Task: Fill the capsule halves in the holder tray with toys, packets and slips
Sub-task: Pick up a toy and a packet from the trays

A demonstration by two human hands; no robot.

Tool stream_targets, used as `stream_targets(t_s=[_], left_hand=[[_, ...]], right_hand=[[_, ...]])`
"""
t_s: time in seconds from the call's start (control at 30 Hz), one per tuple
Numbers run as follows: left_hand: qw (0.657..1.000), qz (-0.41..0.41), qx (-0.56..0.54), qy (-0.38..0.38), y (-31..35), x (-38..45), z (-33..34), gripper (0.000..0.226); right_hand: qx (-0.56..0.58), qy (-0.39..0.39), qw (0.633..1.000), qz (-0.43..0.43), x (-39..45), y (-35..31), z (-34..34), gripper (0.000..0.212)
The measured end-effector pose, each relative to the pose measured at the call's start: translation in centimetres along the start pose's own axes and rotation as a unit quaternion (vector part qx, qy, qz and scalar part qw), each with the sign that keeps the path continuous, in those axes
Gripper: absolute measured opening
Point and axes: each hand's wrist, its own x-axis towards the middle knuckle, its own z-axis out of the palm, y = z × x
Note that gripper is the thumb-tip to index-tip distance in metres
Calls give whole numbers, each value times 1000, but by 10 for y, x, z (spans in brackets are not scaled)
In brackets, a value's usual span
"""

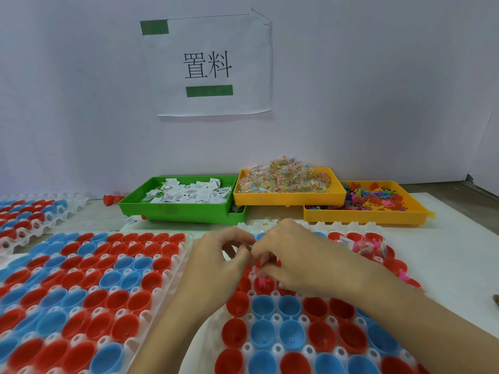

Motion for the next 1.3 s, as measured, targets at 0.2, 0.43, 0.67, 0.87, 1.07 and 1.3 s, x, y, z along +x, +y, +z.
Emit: stream_targets(t_s=[0.2, 0.43, 0.67, 0.87, 1.07, 1.3], left_hand=[[992, 60, 106, -36, -3, -3, -3, 25], [988, 67, 122, -70, -4, -3, -7, 25], [979, 89, 158, -92, -12, -4, -1, 31], [980, 74, 155, -105, -14, -3, 3, 31], [987, 86, 122, -52, -7, -4, -1, 31], [989, 95, 110, 14, -7, -1, -2, 29]], right_hand=[[-14, 9, 1000, 18, -3, 1, -14, 16], [14, 39, 997, 71, -18, 15, -64, 11], [-23, 84, 974, 207, 6, 71, -86, 23], [-37, 64, 970, 231, 73, 99, -60, 23], [-48, 75, 955, 284, 118, 120, -36, 32], [-60, 125, 937, 320, 121, 128, -23, 14]])
